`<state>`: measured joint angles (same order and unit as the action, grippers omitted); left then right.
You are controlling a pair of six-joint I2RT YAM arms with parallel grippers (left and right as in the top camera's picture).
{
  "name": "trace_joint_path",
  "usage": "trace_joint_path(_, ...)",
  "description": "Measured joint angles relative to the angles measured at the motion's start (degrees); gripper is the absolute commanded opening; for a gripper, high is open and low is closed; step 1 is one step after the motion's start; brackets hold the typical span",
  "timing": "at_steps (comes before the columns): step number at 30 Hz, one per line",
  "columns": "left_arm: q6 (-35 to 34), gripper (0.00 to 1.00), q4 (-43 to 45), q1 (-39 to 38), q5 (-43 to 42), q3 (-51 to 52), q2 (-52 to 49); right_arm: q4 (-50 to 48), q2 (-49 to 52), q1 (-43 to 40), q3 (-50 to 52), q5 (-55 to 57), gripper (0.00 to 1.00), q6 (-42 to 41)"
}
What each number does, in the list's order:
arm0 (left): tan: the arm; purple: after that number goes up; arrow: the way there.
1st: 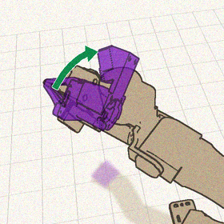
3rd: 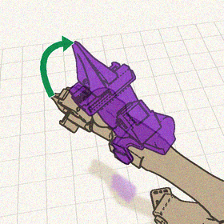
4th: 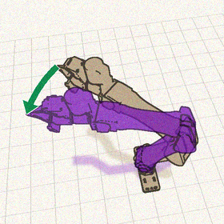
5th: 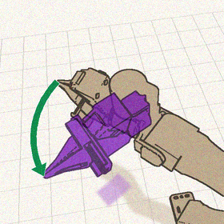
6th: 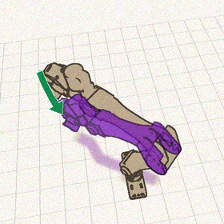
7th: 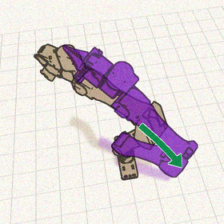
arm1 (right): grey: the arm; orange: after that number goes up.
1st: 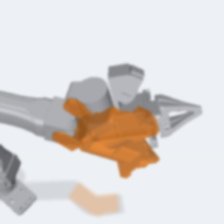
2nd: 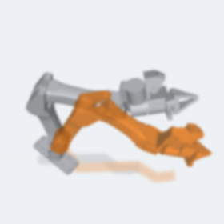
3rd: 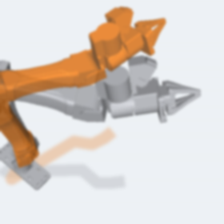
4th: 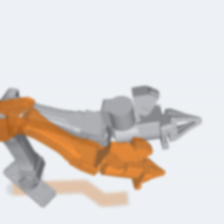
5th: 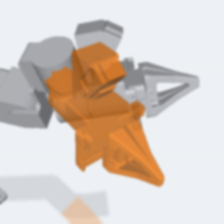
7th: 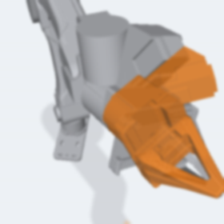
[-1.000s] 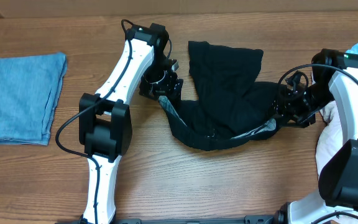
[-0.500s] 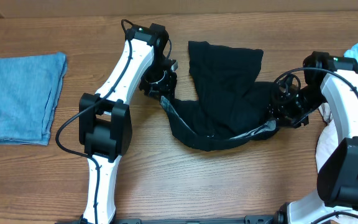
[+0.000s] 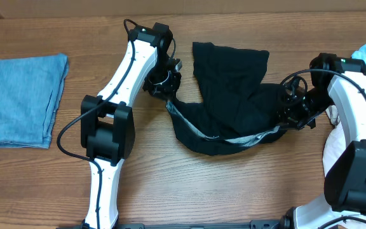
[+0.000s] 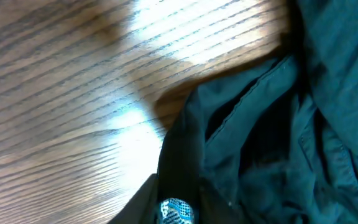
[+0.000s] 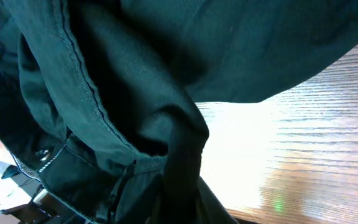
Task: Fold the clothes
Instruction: 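Lift the pants by the waistband with both grippers and lay them flat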
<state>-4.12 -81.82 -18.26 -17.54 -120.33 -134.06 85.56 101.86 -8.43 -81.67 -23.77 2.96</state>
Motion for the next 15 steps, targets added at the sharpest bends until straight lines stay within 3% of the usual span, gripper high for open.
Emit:
trace_joint_path(1, -0.2, 0.04, -0.2, 0.0, 0.0, 0.0, 0.0, 0.0, 0.0, 0.0, 0.0, 0.0, 0.11, 0.0)
trace_joint_path(3, -0.1, 0.04, -0.5, 0.0, 0.0, 0.0, 0.0, 0.0, 0.0, 0.0, 0.0, 0.0, 0.04, 0.0)
trace_joint_path(8, -0.2, 0.04, -2.1, 0.1, -0.1, -1.7, -0.1, 0.5, 0.0, -0.1, -1.3, -1.2, 0.04, 0.0)
trace_joint_path(10, -0.5, 0.04, -6.3, 1.0, -1.2, -10.7, -0.9, 3.5, 0.0, -0.2, -7.9, -1.8, 0.04, -0.1)
trace_joint_path(15, -5.9, 0.04, -10.4, 6.0, -2.7, -45.5, 0.0, 11.1, -0.9, -0.3, -42.4, 0.2, 0.04, -3.0)
